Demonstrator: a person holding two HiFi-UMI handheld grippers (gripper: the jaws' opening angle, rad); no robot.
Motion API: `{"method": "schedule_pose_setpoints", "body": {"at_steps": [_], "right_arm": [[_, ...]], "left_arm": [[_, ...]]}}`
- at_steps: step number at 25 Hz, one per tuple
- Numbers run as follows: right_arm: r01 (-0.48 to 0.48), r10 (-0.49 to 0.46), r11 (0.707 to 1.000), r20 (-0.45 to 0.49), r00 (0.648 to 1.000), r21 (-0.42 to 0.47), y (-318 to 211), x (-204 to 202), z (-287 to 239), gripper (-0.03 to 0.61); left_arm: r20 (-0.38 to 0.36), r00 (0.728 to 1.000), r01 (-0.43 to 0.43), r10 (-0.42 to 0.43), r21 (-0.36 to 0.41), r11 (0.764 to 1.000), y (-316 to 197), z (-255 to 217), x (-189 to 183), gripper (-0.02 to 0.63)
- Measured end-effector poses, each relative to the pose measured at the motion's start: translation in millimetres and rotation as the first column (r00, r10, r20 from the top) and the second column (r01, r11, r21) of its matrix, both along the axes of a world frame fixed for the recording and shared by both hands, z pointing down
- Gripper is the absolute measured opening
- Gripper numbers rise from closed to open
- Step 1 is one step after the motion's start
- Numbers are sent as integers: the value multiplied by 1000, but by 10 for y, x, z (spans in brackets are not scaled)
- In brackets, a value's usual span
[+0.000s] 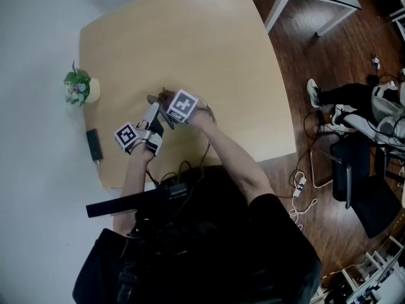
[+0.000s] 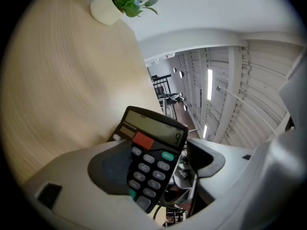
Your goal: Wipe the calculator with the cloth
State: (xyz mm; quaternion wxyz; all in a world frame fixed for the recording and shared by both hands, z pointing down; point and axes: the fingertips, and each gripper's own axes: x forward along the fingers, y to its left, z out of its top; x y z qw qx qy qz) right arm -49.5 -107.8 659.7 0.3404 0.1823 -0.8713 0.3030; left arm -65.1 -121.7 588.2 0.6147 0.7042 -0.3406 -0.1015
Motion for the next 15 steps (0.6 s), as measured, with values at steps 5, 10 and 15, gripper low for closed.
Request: {"method": "schedule_pose_setpoints", "body": {"at_steps": [5,10,15], "right_arm": [[-52,49,998,-106,993,-27,-145,437,185,51],[-233,242,970,-219,945,67,-428,1167,101,51],[-331,322,943,-283,903,17,-189,1681,183,51]], "left_arm": [[-39,999,-30,27,-59,998,-132,249,354,354],[-115,991,-72,63,-78,994,-166,337,527,347],[-128,991,-39,37,-7,999,-234,135,335,348]]}}
